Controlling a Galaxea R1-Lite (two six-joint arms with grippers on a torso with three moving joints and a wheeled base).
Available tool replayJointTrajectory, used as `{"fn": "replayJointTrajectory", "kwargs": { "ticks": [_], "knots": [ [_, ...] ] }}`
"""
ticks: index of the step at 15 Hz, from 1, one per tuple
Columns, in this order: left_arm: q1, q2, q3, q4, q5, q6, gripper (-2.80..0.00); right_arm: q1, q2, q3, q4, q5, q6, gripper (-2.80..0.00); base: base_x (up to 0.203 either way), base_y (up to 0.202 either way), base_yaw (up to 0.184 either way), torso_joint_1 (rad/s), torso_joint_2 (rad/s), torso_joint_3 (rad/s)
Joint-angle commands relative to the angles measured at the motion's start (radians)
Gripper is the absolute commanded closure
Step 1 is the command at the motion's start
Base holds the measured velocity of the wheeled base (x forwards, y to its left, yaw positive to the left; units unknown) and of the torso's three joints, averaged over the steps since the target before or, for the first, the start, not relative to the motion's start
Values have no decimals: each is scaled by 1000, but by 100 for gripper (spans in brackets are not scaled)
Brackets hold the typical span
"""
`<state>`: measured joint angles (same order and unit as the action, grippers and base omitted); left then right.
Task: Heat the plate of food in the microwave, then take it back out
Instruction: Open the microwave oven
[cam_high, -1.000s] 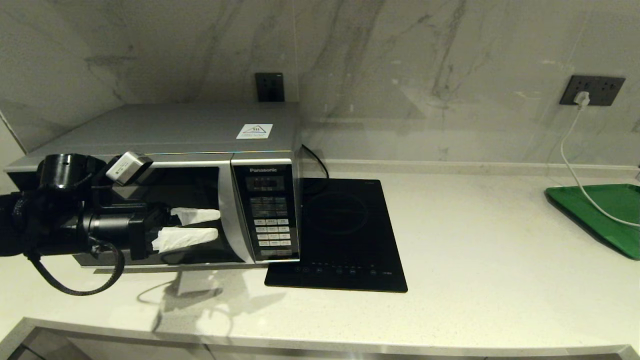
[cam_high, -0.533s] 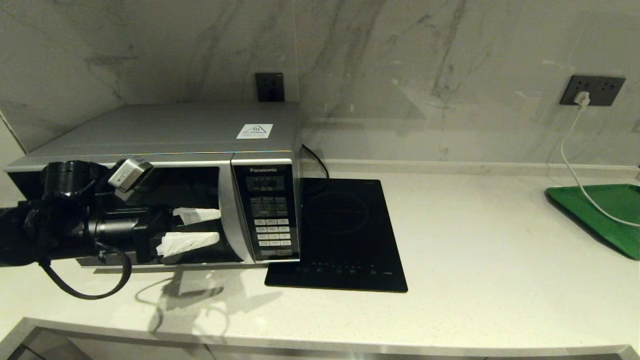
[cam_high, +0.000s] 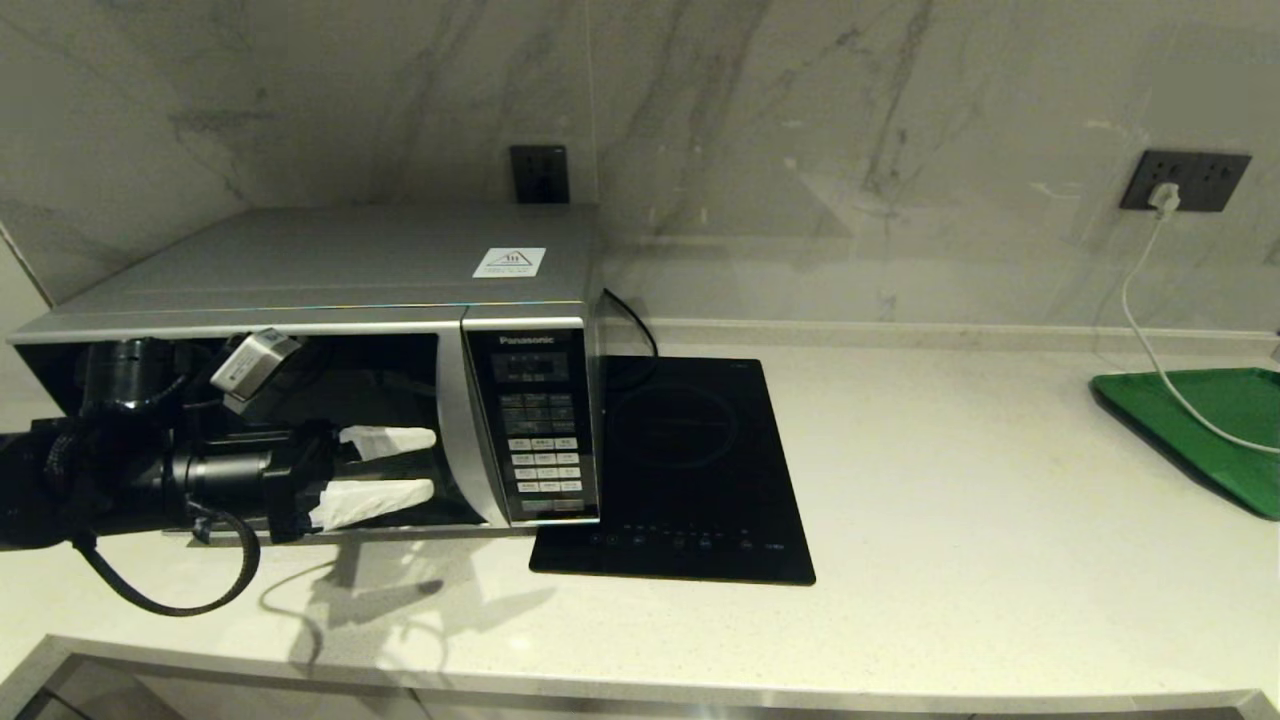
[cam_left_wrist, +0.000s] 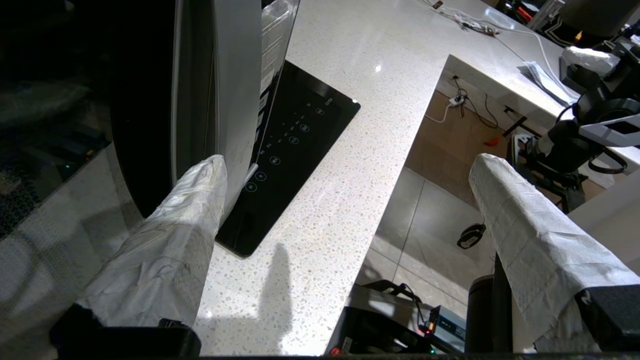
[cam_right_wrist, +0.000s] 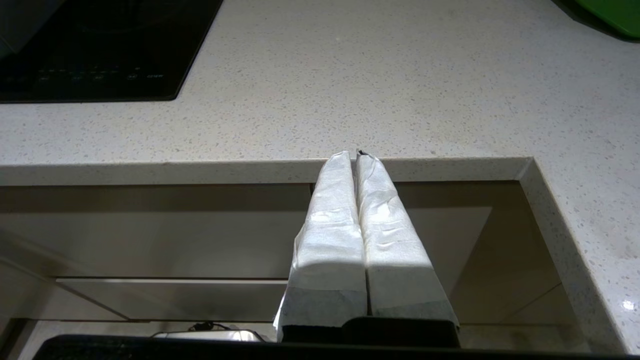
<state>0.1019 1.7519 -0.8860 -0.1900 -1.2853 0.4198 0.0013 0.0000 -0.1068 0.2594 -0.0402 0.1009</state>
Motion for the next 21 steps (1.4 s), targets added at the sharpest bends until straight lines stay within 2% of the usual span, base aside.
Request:
{"fn": "replayJointTrajectory", "kwargs": {
  "ticks": [1,6,17,21],
  "knots": [
    [1,6,-1,-2,-2,4,-280,0,2,-1,1,0,0,0,0,0,0,0,0,0],
    [-2,60,-8,-76,5,4,-280,0,2,0,1,0,0,0,0,0,0,0,0,0],
    [-58,87,-11,-84,8,4,-280,0,2,0,1,0,0,0,0,0,0,0,0,0],
    [-66,126,-10,-171,4,4,-280,0,2,-1,1,0,0,0,0,0,0,0,0,0]
  ]
}}
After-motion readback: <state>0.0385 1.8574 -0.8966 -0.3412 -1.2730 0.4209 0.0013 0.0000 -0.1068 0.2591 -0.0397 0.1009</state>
